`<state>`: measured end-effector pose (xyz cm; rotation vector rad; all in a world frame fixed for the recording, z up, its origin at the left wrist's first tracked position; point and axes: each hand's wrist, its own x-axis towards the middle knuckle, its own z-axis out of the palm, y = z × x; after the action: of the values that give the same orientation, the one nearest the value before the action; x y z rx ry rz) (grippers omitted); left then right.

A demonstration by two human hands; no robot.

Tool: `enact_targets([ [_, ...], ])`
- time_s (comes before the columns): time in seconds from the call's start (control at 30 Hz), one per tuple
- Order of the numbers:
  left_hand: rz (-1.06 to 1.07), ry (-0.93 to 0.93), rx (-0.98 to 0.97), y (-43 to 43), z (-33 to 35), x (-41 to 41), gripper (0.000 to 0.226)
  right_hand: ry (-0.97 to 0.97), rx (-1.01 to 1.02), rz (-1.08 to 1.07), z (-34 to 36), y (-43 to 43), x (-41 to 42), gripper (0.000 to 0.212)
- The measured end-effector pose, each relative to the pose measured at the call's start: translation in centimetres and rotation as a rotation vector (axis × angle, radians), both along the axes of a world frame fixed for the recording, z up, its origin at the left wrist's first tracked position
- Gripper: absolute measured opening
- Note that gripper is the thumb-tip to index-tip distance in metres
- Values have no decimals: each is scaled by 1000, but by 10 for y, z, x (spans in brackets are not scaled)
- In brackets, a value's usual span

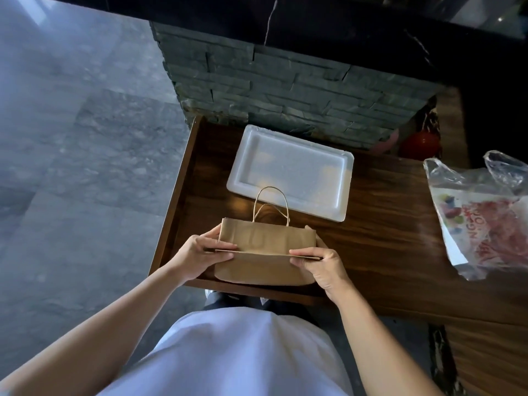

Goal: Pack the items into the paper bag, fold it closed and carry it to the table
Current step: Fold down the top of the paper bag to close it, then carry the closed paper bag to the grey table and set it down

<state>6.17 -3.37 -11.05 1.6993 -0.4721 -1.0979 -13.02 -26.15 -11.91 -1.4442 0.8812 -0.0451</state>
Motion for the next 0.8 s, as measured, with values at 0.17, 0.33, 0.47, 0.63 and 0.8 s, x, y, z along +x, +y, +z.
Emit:
enact_targets([
  [0.17,275,122,-29,-2,-3,-31,15,-89,52,104,-13,-17,2,24],
  [0.33,516,220,-97,-10,-11,-58,8,-121,70,144,-14,-26,7,22],
  [0.47,680,305,-152,-17,-3,-68,7,-80,140,107,-3,-28,15,23],
  [0.63,801,303,-277,-12,7,-82,20,-76,167,196,24,-27,24,32],
  [0.8,835,159,-475,21,44,-87,15,-205,161,307,80,-8,43,26],
])
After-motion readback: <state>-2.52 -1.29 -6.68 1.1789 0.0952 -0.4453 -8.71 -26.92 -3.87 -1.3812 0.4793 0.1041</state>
